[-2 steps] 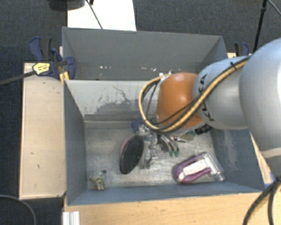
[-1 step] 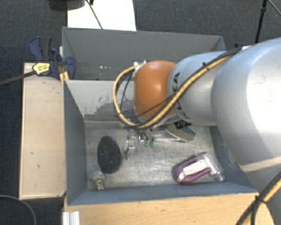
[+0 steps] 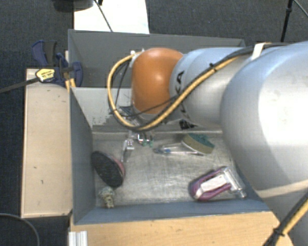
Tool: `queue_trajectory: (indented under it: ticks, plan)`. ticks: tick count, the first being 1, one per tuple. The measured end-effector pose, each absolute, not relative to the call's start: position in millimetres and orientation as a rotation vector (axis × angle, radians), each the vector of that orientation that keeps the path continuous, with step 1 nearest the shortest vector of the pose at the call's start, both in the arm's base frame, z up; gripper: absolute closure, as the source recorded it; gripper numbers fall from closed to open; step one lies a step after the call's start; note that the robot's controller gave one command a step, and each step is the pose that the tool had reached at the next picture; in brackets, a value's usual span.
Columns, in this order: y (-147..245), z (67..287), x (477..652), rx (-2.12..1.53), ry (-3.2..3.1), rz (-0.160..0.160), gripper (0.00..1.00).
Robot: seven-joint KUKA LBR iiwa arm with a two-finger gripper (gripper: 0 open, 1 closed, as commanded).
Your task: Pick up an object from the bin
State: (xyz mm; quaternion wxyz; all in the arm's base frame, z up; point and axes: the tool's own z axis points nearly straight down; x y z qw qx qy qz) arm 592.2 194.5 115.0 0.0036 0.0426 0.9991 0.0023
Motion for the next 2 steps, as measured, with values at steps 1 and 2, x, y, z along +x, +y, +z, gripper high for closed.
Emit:
queue_trajectory:
  ticks: [1, 2]
  plan:
    - [123, 75, 561.7, -0.158, 3.132, 0.002, 0.00]
    - [235, 71, 557.0, -0.114, 3.135, 0.009, 0.00]
